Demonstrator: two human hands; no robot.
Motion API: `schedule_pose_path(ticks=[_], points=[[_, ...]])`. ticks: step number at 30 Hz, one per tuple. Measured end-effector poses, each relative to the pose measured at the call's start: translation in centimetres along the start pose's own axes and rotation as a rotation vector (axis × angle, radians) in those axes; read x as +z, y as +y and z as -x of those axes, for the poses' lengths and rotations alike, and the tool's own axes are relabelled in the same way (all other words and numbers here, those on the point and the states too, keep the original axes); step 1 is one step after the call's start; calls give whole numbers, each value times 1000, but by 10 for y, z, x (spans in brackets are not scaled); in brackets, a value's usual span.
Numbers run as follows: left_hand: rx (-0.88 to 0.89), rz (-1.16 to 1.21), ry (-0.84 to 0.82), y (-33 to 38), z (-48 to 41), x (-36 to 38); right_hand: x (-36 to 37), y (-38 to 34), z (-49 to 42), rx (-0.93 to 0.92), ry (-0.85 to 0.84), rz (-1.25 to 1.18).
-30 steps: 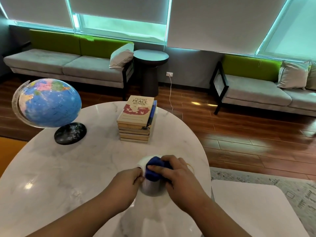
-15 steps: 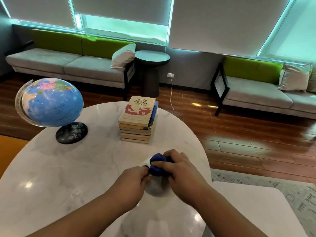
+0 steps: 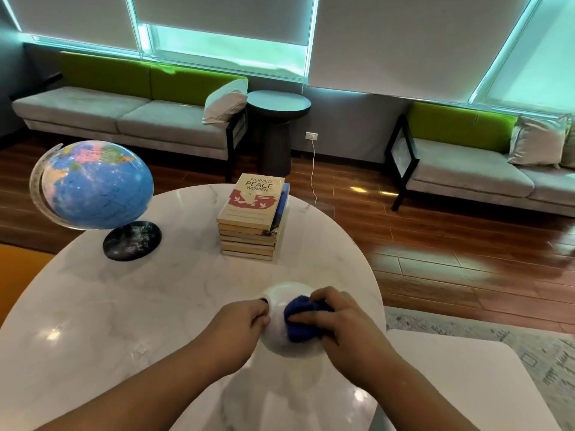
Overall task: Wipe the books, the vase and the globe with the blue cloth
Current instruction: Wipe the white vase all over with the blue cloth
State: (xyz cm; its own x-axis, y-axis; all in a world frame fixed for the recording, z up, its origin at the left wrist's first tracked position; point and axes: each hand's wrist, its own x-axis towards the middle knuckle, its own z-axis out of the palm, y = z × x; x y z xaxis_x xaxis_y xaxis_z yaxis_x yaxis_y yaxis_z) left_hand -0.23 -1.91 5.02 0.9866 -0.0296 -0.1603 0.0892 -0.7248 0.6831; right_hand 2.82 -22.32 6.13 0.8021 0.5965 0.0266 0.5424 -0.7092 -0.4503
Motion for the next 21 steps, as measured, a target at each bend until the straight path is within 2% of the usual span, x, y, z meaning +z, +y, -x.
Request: schedule_pose_path(ticks=[2,7,9,11,16,21], points=[[-13,18,-14,2,0,0,-1,0,-5,99,84,-66],[-88,100,-46,5,-1,1,-1,-20,-4,-32,-21,81],[-101,96,-52,5,2,1,-4,-10,-1,33,-15,27],[-109,103,-47,6,4,-1,-5,-2,0,92,63,-7],[-141,157,-66,9,4,-2,2,-23,1,-17,-22,130],[-142,133,-70,9,4,-2,-7,-12,-2,78,51,127]])
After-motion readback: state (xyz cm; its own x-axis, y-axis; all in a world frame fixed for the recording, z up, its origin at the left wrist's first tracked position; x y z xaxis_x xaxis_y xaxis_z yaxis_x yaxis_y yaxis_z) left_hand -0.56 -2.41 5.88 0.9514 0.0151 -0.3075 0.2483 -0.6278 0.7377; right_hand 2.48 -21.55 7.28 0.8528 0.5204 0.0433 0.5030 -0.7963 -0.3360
